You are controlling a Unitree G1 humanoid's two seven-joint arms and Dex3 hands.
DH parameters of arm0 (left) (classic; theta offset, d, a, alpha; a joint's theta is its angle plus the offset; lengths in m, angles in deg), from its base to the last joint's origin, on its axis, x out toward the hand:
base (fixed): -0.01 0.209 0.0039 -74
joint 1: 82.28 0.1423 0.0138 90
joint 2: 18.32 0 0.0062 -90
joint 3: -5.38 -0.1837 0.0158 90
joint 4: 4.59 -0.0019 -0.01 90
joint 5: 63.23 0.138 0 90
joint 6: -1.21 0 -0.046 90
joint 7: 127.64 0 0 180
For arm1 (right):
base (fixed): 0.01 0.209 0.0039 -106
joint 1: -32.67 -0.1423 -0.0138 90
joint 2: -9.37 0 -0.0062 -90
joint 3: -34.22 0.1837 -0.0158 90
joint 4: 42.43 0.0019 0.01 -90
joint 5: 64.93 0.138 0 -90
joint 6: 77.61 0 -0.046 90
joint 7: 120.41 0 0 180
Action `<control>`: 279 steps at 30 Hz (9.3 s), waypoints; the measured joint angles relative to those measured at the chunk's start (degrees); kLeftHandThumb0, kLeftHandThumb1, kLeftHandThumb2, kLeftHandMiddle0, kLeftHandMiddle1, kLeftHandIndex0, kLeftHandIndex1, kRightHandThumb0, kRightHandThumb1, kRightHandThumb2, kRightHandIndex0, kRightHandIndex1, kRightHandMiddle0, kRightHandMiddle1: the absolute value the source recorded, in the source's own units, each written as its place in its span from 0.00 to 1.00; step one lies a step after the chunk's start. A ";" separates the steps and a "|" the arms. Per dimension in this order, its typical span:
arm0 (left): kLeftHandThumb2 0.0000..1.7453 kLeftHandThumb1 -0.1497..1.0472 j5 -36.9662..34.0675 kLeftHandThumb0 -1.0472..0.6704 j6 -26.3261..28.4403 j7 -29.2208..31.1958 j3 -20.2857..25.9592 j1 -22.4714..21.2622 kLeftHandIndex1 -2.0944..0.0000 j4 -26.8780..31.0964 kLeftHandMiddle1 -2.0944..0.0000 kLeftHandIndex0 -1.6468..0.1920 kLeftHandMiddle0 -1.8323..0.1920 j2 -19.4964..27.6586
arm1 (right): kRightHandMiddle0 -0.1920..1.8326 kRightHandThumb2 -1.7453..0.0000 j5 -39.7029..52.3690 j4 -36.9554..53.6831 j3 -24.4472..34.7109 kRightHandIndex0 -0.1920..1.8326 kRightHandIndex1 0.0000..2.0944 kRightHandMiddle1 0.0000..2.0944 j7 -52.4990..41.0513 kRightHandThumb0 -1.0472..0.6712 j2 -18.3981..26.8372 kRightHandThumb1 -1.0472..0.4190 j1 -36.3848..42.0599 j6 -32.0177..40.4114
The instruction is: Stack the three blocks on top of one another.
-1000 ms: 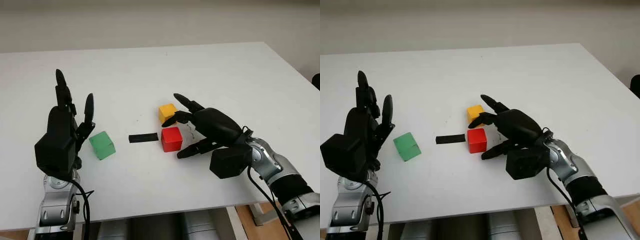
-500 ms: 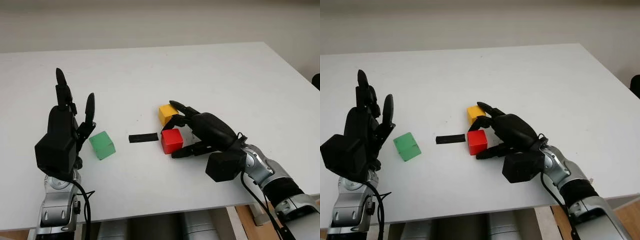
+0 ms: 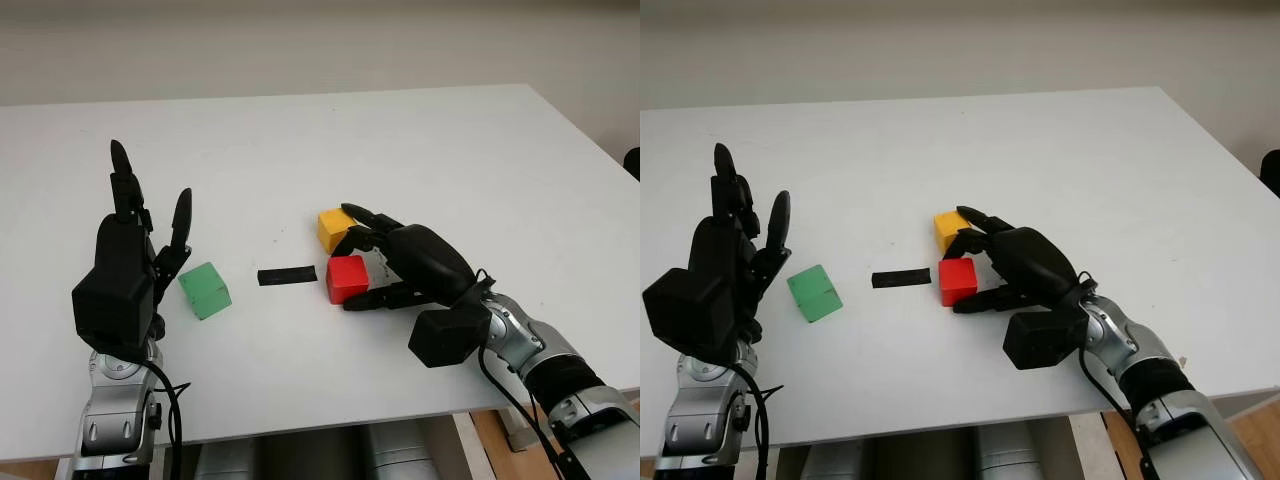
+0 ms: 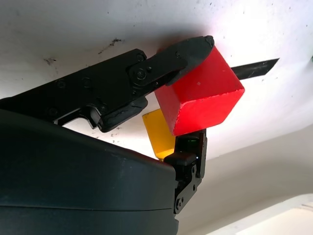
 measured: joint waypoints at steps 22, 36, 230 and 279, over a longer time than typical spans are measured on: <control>0.21 1.00 1.97 0.25 0.99 -1.32 -1.03 0.00 1.00 0.04 0.97 1.00 0.97 -0.53 | 0.34 0.97 21.21 3.86 6.74 0.15 0.02 0.65 -20.84 0.32 -3.62 0.07 -6.07 0.92; 0.24 1.00 1.20 0.23 0.60 -1.43 -1.05 -0.01 1.00 0.04 0.98 1.00 0.99 -1.00 | 0.34 0.97 19.95 -2.87 5.41 0.16 0.03 0.67 -29.44 0.30 -8.46 0.09 -14.04 5.24; 0.21 1.00 2.14 0.26 -2.63 -3.52 -0.66 1.79 0.98 1.01 0.97 0.94 0.92 -1.80 | 0.40 0.97 6.75 -26.39 -0.79 0.21 0.05 0.10 -11.37 0.25 -10.49 0.11 -23.61 23.55; 0.20 1.00 2.96 0.27 -2.59 -4.06 -1.48 1.93 0.97 1.00 0.97 0.95 0.92 -1.89 | 0.27 0.97 15.29 -26.52 6.99 0.24 0.02 0.72 -13.17 0.34 -12.86 0.06 -19.00 17.25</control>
